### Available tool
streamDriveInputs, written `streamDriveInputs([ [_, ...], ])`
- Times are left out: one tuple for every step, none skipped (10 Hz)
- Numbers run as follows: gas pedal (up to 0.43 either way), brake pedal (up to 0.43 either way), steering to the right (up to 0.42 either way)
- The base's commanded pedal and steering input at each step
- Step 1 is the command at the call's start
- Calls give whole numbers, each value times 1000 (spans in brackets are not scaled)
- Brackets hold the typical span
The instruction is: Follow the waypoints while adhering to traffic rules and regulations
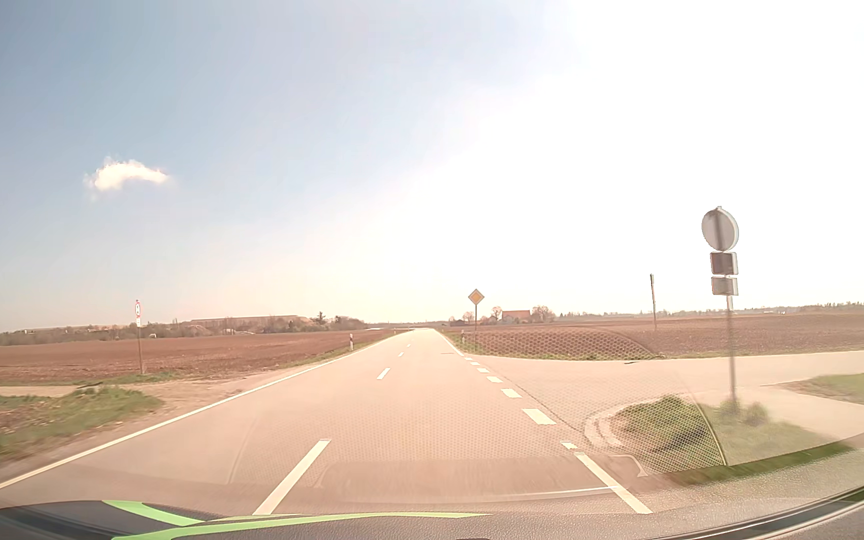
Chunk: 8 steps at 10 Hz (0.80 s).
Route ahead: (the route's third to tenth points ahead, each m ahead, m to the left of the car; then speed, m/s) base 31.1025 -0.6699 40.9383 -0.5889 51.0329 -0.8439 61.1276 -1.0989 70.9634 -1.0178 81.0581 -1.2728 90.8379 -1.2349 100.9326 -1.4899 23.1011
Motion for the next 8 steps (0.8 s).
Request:
streamDriveInputs([
  [268,0,-3],
  [268,0,-3],
  [268,0,-3],
  [268,0,-3],
  [268,0,-3],
  [268,0,-3],
  [268,0,-3],
  [280,0,-3],
])
